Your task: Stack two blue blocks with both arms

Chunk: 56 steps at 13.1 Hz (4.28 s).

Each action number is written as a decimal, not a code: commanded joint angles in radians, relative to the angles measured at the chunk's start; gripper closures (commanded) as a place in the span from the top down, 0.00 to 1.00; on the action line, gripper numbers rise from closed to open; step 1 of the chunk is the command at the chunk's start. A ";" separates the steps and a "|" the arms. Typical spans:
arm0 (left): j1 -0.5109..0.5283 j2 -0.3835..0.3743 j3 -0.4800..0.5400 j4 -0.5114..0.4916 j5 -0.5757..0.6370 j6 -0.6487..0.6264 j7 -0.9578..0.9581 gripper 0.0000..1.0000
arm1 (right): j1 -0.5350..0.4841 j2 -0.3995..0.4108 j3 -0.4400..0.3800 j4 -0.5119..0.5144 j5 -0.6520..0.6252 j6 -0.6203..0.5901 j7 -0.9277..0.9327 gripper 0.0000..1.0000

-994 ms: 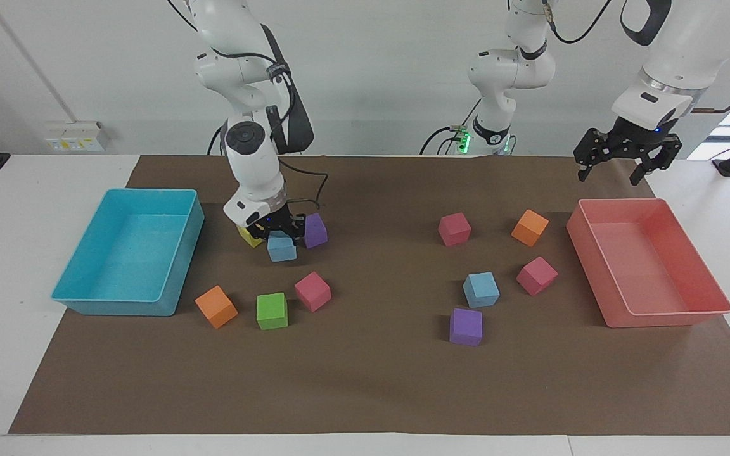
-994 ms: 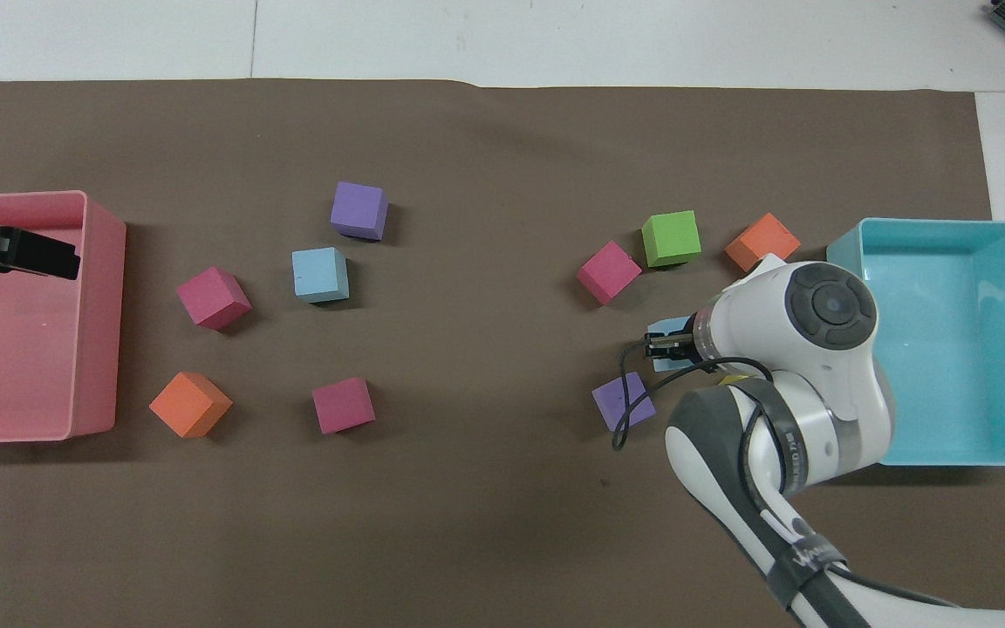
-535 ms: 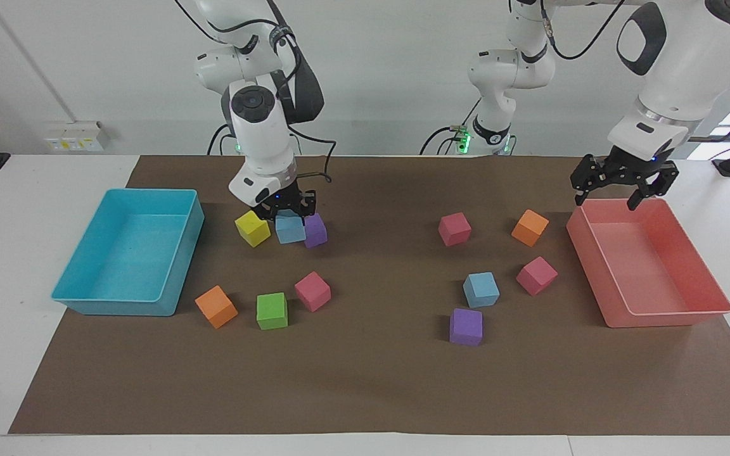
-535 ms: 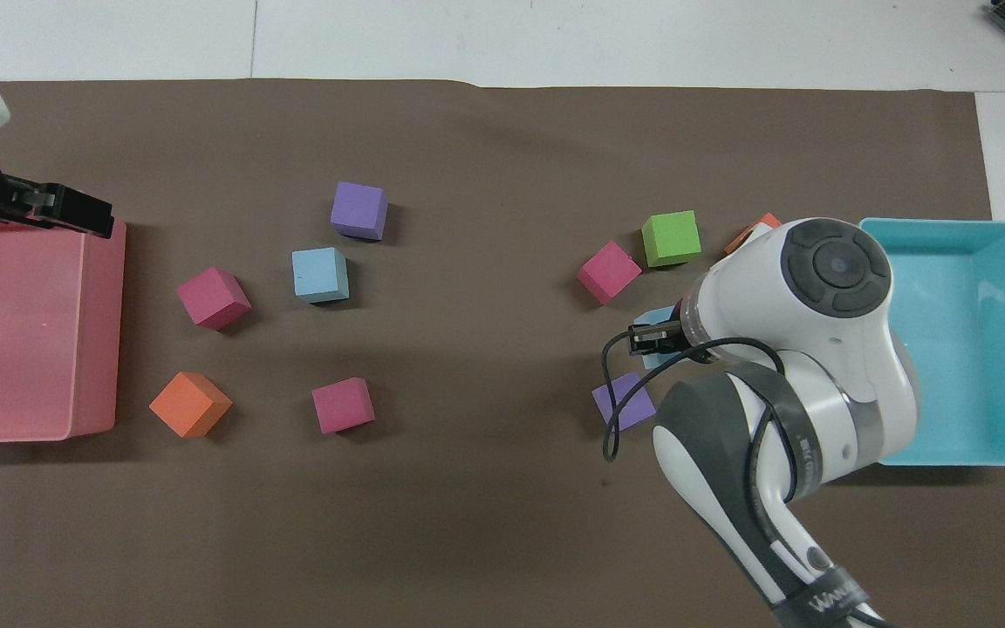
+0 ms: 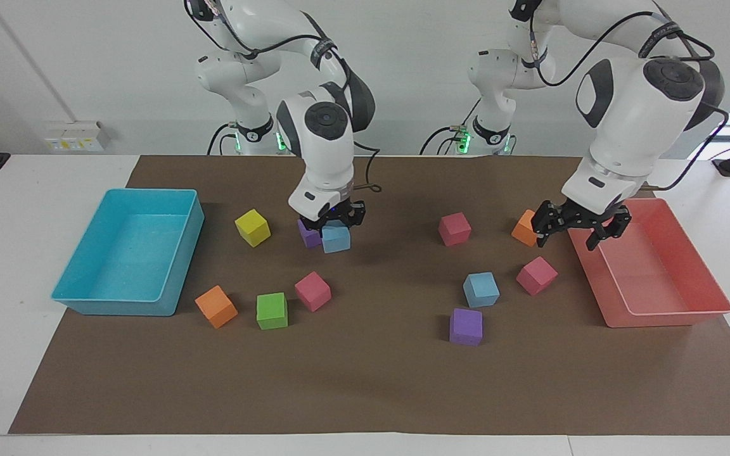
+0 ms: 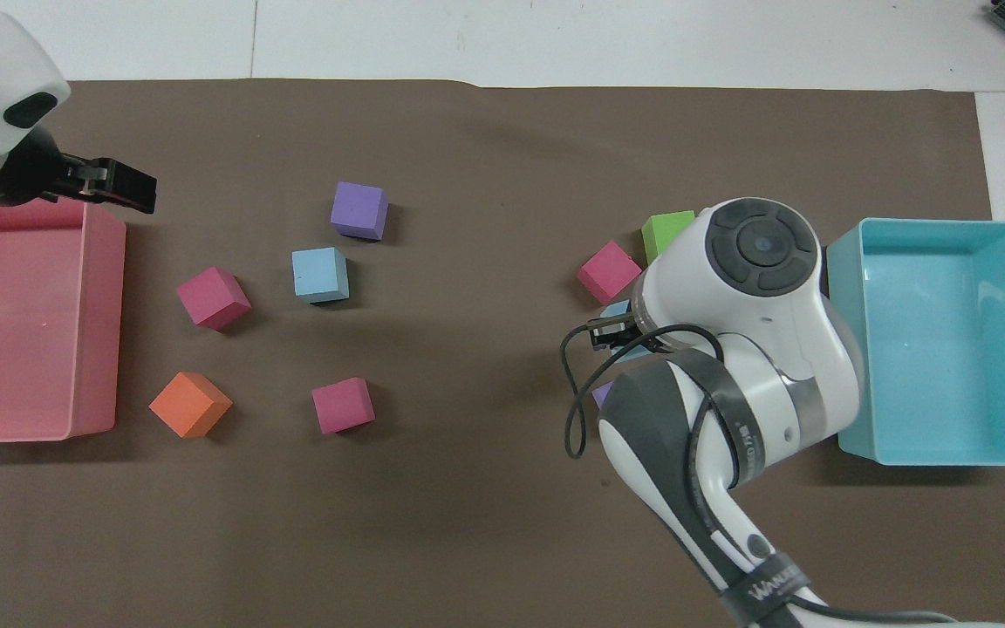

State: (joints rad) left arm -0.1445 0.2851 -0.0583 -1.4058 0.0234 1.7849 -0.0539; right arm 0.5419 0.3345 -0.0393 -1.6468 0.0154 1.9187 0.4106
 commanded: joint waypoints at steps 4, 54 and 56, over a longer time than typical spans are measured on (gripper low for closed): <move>-0.069 0.036 0.011 -0.111 -0.002 0.171 -0.138 1.00 | 0.061 0.239 -0.001 0.228 -0.014 0.037 0.155 0.00; -0.158 0.054 0.015 -0.399 0.007 0.443 -0.388 0.00 | -0.100 0.101 0.030 -0.082 0.536 0.273 -0.309 0.87; -0.164 0.052 0.012 -0.322 0.010 0.366 -0.388 0.00 | -0.128 0.089 0.030 -0.109 0.613 0.273 -0.358 0.72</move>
State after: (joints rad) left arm -0.2806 0.3469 -0.0622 -1.7884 0.0239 2.2319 -0.4293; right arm 0.4432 0.4745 -0.0178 -1.6833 0.5623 2.1724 0.1131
